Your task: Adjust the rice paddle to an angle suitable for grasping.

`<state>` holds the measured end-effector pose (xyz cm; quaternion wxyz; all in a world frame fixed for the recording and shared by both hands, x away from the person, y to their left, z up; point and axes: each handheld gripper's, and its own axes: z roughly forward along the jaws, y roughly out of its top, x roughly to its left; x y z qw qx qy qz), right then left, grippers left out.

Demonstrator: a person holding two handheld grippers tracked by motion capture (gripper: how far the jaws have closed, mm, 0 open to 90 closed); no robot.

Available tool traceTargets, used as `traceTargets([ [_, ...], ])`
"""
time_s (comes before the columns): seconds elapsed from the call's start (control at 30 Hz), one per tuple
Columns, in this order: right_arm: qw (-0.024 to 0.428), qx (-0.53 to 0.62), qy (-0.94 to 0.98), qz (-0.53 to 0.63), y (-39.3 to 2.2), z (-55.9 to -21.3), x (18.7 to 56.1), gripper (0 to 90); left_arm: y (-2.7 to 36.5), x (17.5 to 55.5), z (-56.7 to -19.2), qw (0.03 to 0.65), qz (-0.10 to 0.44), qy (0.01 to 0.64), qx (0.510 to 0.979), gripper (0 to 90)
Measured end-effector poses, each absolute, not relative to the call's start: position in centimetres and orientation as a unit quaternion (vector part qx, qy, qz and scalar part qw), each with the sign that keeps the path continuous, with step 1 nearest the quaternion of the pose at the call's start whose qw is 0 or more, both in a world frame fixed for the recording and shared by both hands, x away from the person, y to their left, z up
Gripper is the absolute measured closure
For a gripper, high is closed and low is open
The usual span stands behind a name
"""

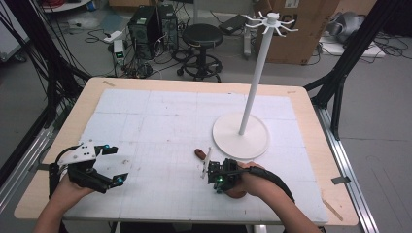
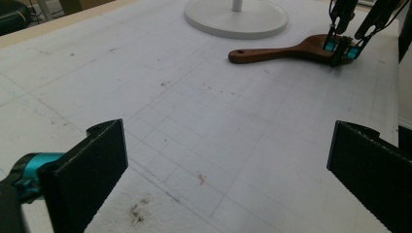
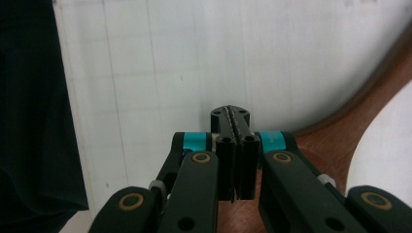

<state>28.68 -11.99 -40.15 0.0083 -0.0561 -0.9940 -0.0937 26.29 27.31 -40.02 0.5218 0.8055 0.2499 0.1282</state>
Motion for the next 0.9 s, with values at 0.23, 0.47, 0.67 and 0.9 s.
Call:
traceTargets([
  [0.23,0.009,-0.065,-0.993,-0.099,-12.8,-40.0,28.8,89.3,27.3,26.3,-40.0,0.522,0.128,0.249,0.805,1.7],
  [0.47,0.013,-0.069,-0.986,-0.148,-13.6,-39.0,29.5,63.9,27.3,26.4,-40.1,0.522,0.127,0.249,0.806,1.7],
  [0.67,0.028,-0.122,-0.979,-0.161,-14.1,-38.2,29.7,47.0,27.4,26.5,-40.1,0.523,0.123,0.249,0.806,1.7],
  [0.9,0.01,-0.163,-0.971,-0.177,-14.6,-37.7,30.3,24.9,27.3,26.5,-40.2,0.521,0.121,0.248,0.808,1.7],
])
